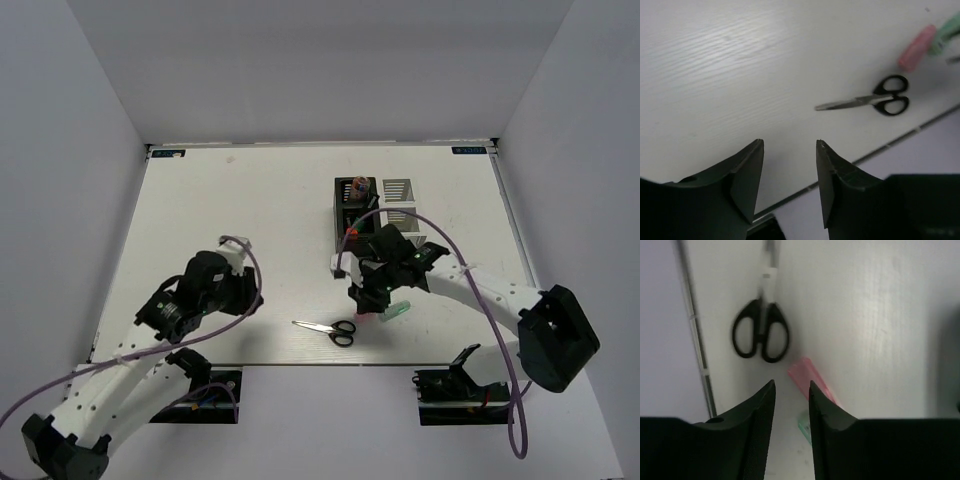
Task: Sort the stationery into containers
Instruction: Pick up the scissors from the corner of the board.
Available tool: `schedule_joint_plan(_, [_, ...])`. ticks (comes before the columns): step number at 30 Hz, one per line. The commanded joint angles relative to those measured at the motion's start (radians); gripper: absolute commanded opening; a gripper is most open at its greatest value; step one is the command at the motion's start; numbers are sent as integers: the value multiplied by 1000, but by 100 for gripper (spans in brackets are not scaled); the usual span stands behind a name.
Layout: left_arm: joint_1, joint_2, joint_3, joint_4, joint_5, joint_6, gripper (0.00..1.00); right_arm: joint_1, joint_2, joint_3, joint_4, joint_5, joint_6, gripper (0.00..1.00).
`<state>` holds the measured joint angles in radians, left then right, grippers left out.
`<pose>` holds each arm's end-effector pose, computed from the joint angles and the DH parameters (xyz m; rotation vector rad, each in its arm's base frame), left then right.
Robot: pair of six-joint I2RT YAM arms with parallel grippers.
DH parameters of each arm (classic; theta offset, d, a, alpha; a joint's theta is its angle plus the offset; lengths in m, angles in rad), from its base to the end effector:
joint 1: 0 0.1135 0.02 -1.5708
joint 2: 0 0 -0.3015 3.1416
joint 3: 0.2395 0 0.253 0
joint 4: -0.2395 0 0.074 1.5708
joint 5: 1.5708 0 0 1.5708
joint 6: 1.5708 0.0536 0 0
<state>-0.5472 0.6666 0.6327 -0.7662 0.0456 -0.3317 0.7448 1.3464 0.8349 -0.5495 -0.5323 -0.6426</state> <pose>0.1008 -0.0643 0.2601 0.2827 2.4053 -0.4679 0.1692 0.1930 0.2346 -1.7826 1.8583 0.7335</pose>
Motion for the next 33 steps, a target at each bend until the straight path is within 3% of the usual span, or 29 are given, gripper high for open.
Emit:
schedule_joint_plan(1, [-88,123,56,129,211,28,58,-4,-62,89,54,369,291,37])
schedule_joint_plan(2, [-168,154,68,148,198,42,58,-4,-87,96,40,522,310,36])
schedule_joint_plan(3, [-209,186,79,222,183,68,47,-12,-99,99,39,596,314,29])
schedule_joint_plan(4, [-252,291,123,241,151,101,35,-22,-139,95,27,688,316,10])
schedule_joint_plan(5, [-352,332,142,264,131,120,22,-30,-151,87,11,739,308,0])
schedule_joint_plan(7, [-408,503,224,292,132,175,4,-50,-208,54,-21,767,291,0])
schedule_joint_plan(8, [-428,583,245,307,182,180,1,-65,-222,23,-27,776,290,0])
schedule_joint_plan(9, [-433,620,283,318,198,183,1,-68,-239,0,-26,781,285,0])
schedule_joint_plan(10, [-445,681,298,358,210,175,7,-87,-283,-22,-21,822,282,1])
schedule_joint_plan(12, [-459,767,346,389,250,160,18,-97,-323,-94,-23,838,281,45])
schedule_joint_plan(13, [-464,793,357,421,257,154,24,-107,-332,-111,-20,856,282,48])
schedule_joint_plan(15, [-491,879,410,430,243,154,30,-136,-394,-175,-1,856,284,46])
schedule_joint_plan(17, [-505,951,450,418,209,166,37,-165,-446,-216,11,829,297,37])
schedule_joint_plan(19, [-523,991,478,418,180,174,38,-179,-460,-223,13,807,320,36])
schedule_joint_plan(33, [-559,1078,481,375,73,243,36,-243,-490,-226,6,703,333,38])
